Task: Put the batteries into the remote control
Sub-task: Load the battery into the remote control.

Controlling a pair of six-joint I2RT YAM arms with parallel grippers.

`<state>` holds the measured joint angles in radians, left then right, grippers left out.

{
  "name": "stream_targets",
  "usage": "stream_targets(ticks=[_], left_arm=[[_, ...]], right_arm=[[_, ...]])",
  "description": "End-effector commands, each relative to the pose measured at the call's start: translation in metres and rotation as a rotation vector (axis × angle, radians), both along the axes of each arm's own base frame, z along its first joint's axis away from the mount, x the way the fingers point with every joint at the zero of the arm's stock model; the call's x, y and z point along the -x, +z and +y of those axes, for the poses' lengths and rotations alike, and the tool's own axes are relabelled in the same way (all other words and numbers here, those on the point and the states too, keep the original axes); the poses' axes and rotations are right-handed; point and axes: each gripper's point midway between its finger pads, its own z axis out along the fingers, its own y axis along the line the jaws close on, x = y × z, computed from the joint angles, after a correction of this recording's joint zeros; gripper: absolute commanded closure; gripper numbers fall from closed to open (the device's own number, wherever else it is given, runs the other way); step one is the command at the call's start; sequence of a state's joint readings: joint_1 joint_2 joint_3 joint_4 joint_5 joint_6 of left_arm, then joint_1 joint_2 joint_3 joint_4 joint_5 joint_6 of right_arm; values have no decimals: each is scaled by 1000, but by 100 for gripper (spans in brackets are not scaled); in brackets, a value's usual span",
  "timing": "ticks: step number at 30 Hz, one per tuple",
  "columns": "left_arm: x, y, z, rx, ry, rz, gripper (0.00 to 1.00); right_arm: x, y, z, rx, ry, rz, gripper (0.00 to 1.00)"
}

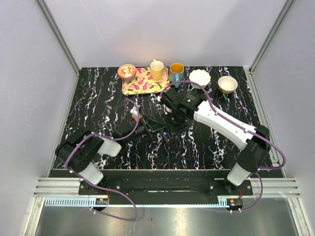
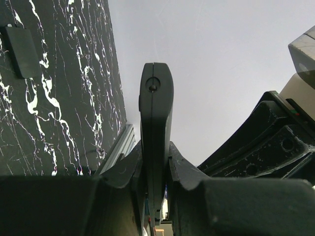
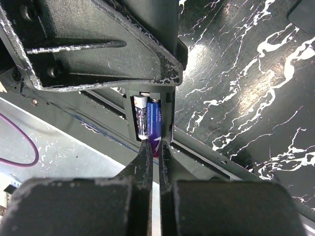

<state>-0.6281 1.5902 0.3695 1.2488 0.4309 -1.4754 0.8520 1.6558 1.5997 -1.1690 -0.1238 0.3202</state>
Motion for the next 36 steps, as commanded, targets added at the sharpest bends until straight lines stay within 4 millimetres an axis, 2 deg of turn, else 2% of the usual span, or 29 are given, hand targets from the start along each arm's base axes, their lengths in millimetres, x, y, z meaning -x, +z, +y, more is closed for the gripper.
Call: stream_targets(ticks=[1, 4, 5, 6, 9, 20, 29, 32, 33, 35, 36], left_arm=[[27, 104, 12, 281, -22, -360, 100], [27, 105, 12, 284, -21, -362, 100], [28, 105, 11, 284, -24, -362, 100], [28, 104, 11, 283, -24, -359, 100], [27, 104, 11, 282, -20, -362, 100], [27, 102, 11, 278, -20, -358, 100], [26, 97, 9, 269, -24, -347, 100], [25, 96, 8, 268, -27, -340, 100], [24, 96, 8, 269, -26, -337, 100], [25, 97, 8, 276, -32, -330, 100], [26, 97, 8, 278, -39, -327, 100]], right_arm=[[-16, -8, 3, 23, -22, -60, 100], [-18, -10, 2, 33, -28, -67, 95], [-18, -8, 3, 26, -26, -66, 91], [-18, -7, 3, 23, -25, -68, 82], [-17, -4, 3, 15, -24, -77, 72], [-18, 7, 7, -19, -34, -85, 59], [-22, 41, 13, -89, -42, -136, 48], [-20, 55, 14, -131, -44, -152, 46], [-18, 67, 15, -173, -41, -177, 46], [-18, 67, 10, -194, -56, -209, 46], [-21, 88, 12, -285, -64, -293, 45]])
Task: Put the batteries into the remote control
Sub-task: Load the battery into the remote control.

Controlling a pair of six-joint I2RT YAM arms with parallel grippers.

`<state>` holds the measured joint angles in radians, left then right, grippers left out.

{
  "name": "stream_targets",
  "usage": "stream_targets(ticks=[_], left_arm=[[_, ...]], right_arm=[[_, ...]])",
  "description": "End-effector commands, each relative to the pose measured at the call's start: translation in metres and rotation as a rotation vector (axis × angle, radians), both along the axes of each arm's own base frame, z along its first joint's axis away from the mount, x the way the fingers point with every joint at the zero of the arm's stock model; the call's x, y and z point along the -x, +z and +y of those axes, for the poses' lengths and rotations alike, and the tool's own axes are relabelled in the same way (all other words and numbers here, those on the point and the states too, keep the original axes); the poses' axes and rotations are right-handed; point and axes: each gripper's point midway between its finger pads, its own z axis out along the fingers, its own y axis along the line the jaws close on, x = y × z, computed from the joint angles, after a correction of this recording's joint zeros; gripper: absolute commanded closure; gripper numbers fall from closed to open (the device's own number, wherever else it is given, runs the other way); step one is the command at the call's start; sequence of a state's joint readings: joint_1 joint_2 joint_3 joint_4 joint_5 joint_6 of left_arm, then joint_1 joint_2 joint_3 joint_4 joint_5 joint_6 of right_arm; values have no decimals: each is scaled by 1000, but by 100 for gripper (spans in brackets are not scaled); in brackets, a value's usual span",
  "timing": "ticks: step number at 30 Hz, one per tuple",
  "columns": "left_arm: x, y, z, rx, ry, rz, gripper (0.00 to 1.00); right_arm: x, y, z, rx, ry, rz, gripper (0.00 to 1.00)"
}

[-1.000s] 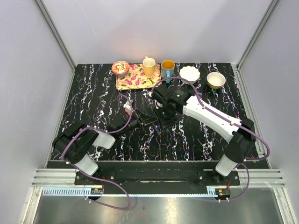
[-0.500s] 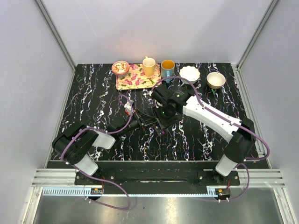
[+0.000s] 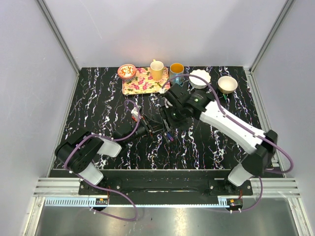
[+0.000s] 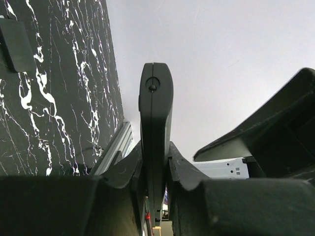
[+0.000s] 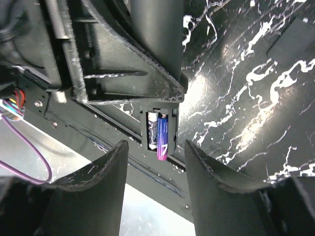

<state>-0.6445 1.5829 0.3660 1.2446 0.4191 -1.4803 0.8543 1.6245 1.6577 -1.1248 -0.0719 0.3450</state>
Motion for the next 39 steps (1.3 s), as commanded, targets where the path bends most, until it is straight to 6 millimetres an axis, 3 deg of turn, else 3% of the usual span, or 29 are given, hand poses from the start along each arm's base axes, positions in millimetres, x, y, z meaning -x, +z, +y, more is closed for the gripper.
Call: stream_targets(ticks=[1, 2, 3, 4, 5, 6, 7, 8, 9, 10, 12, 14, 15, 16, 18, 19, 21, 25, 39], left_arm=[[22, 99, 10, 283, -39, -334, 100], [23, 100, 10, 289, -54, -322, 100], [25, 101, 10, 291, -70, -319, 100], [24, 102, 10, 294, -79, -313, 100], [24, 102, 10, 299, -91, -292, 100], [26, 102, 10, 298, -110, -289, 100], [26, 102, 10, 299, -117, -287, 100], [29, 104, 11, 303, -129, -284, 100], [29, 104, 12, 300, -133, -286, 100], [30, 104, 13, 301, -140, -285, 100], [30, 106, 15, 304, -148, -280, 100], [32, 110, 16, 309, -157, -290, 100], [32, 111, 16, 307, -164, -295, 100], [32, 111, 15, 305, -167, -294, 100], [33, 114, 15, 309, -176, -300, 100], [33, 117, 15, 312, -182, -304, 100], [34, 120, 15, 318, -185, -314, 100], [36, 127, 15, 323, -195, -337, 100], [42, 133, 18, 332, -199, -362, 100]], right_arm=[[0, 41, -5, -194, -30, -186, 45], [-1, 41, -6, -225, -34, -220, 45], [-4, 71, -4, -354, -50, -325, 44], [-1, 43, -12, -340, -68, -323, 40], [1, 44, -13, -388, -71, -358, 36], [1, 77, -14, -530, -82, -461, 31], [4, 53, -19, -522, -94, -454, 22], [7, 55, -21, -557, -93, -475, 19], [11, 71, -22, -628, -80, -526, 17], [14, 58, -24, -627, -77, -513, 15], [18, 63, -27, -668, -84, -533, 12], [21, 53, -29, -682, -84, -528, 11], [24, 66, -29, -742, -82, -557, 11], [28, 57, -29, -752, -69, -543, 11], [31, 66, -29, -823, -60, -567, 11], [35, 55, -28, -817, -48, -542, 11], [34, 63, -27, -870, -43, -566, 11], [35, 50, -25, -925, -33, -523, 13], [33, 46, -8, -1044, 8, -425, 20]])
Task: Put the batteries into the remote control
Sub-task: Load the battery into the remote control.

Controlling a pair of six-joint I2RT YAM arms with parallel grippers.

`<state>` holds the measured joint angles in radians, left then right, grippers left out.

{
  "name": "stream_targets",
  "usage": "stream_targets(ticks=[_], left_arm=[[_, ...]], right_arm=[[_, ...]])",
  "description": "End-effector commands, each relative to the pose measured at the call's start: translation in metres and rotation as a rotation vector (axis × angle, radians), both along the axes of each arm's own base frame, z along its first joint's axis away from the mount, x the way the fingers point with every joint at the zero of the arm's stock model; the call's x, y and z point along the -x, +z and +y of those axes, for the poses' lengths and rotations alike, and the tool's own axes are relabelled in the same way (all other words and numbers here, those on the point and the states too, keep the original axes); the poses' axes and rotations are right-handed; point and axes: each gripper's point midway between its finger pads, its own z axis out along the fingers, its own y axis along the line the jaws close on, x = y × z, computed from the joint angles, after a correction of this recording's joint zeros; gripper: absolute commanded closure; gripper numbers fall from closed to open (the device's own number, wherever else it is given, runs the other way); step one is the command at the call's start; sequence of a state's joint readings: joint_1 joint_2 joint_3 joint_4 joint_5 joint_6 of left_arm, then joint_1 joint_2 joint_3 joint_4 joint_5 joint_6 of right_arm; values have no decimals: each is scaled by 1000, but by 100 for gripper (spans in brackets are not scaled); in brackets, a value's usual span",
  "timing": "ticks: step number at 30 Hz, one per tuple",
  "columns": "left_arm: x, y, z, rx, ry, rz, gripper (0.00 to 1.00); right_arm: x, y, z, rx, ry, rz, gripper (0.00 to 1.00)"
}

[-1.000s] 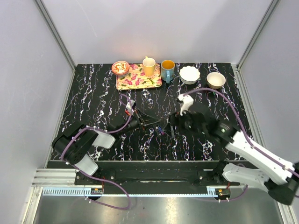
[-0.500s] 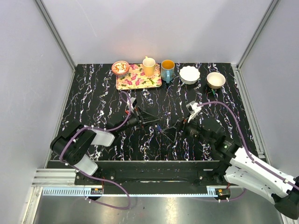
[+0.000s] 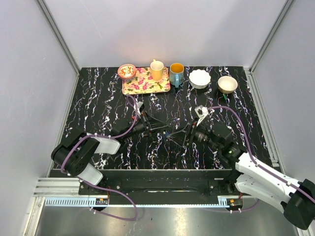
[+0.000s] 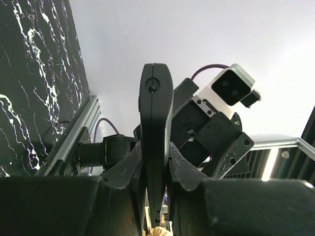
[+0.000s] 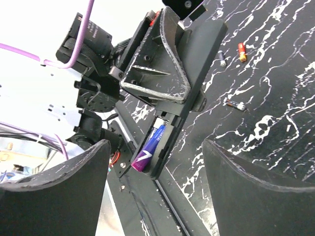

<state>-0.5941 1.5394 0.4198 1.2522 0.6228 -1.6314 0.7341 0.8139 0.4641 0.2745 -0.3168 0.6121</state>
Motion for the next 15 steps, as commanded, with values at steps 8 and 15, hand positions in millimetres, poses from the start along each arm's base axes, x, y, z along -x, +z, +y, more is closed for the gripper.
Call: stream_targets(ticks=[8, 15], left_arm=[[29, 97, 19, 266, -12, -396, 100], [31, 101, 20, 274, -12, -407, 100]], right_arm=[[9, 17, 11, -96, 100, -28, 25], [6, 11, 11, -86, 102, -10, 30]])
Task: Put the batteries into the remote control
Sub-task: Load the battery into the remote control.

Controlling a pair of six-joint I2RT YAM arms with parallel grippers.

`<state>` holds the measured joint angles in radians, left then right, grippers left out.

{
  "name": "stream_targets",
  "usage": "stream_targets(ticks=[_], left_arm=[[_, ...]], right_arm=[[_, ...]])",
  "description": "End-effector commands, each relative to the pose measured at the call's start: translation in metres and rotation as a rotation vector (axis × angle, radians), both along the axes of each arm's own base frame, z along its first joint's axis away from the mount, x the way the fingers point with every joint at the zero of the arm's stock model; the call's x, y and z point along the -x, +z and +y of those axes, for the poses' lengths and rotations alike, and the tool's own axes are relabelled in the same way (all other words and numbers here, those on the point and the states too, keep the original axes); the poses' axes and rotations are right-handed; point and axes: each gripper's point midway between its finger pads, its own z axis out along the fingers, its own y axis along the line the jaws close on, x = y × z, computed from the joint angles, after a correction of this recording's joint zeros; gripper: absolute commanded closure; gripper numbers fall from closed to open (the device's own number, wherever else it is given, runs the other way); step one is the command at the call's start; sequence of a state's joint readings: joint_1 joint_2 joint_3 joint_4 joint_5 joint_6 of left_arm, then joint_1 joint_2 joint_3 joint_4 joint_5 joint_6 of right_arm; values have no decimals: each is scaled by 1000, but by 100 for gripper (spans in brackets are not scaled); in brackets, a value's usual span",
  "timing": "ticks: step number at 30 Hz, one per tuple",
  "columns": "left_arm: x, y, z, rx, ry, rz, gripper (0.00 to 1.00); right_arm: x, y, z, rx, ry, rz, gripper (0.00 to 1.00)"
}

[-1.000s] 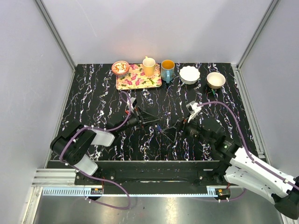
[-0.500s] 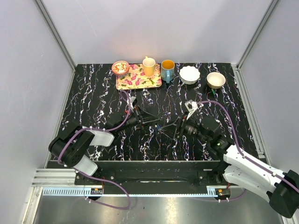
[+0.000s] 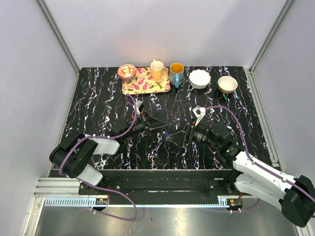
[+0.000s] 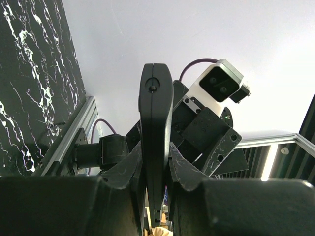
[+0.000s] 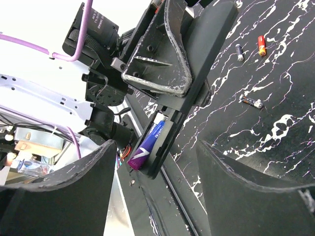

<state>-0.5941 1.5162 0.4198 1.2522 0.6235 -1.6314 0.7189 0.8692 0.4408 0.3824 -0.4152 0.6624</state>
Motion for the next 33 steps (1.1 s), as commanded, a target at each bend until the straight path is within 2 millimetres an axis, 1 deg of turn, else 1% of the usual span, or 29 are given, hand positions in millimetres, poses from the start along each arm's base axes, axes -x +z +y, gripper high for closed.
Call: stream_targets(ticks=[1, 3, 12, 19, 33], left_arm=[[29, 94, 19, 262, -9, -387, 100], [29, 94, 19, 263, -11, -387, 100], [31, 95, 19, 265, -14, -391, 100], [33, 98, 19, 274, -18, -398, 100], [37, 104, 19, 287, -24, -409, 100]], right_arm=[[0, 12, 2, -40, 24, -33, 30], [-1, 8, 3, -34, 22, -25, 32], [-5, 7, 4, -37, 16, -7, 39], [-8, 0, 5, -38, 15, 21, 45], [-15, -2, 10, -58, 17, 59, 52]])
